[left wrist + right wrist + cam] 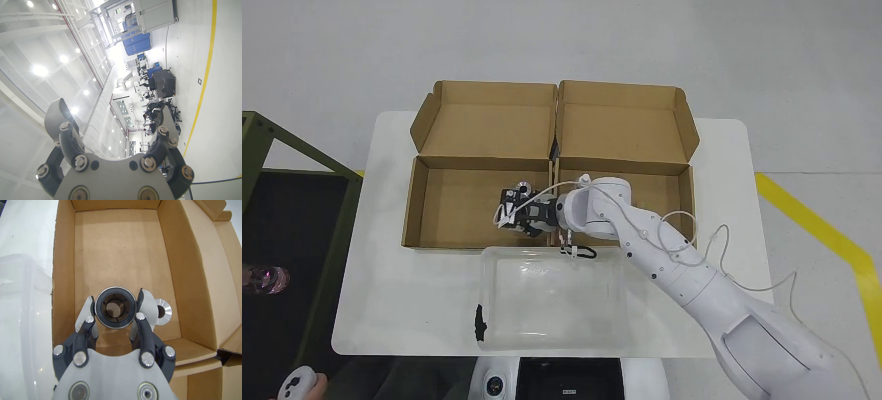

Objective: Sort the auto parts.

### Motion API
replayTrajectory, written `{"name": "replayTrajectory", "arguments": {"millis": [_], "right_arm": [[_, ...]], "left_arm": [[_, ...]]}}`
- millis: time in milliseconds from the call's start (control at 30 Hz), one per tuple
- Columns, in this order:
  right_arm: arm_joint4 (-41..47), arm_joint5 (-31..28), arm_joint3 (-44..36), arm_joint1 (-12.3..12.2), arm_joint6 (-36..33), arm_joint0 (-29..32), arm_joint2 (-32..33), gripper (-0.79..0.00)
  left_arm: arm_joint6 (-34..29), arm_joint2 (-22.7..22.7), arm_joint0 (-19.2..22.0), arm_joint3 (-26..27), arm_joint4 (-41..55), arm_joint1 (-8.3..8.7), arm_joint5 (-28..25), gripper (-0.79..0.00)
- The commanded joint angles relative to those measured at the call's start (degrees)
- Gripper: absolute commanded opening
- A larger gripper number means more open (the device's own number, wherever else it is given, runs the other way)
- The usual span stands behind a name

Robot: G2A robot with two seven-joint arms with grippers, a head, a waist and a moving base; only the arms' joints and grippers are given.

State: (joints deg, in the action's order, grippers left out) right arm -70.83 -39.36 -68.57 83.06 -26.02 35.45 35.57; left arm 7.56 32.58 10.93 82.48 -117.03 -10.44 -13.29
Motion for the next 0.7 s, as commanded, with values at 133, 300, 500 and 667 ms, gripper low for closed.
{"name": "replayTrajectory", "arguments": {"millis": [133, 300, 500, 667], "right_arm": [[0.29, -0.63, -1.86, -0.03, 0.30, 0.29, 0.92, -0.317], [0.48, -0.84, -3.90, -0.15, 0.26, 0.38, 1.96, -0.320], [0.68, -1.36, -7.56, -0.61, 0.71, 0.94, 4.03, -0.317], [0.72, -2.38, -13.03, -1.79, 0.85, 2.94, 7.52, -0.289]], "left_arm": [[0.00, 0.00, 0.00, 0.00, 0.00, 0.00, 0.00, 0.000], [0.00, 0.00, 0.00, 0.00, 0.00, 0.00, 0.00, 0.000], [0.00, 0.00, 0.00, 0.00, 0.00, 0.00, 0.00, 0.000], [0.00, 0.00, 0.00, 0.00, 0.00, 0.00, 0.00, 0.000]]}}
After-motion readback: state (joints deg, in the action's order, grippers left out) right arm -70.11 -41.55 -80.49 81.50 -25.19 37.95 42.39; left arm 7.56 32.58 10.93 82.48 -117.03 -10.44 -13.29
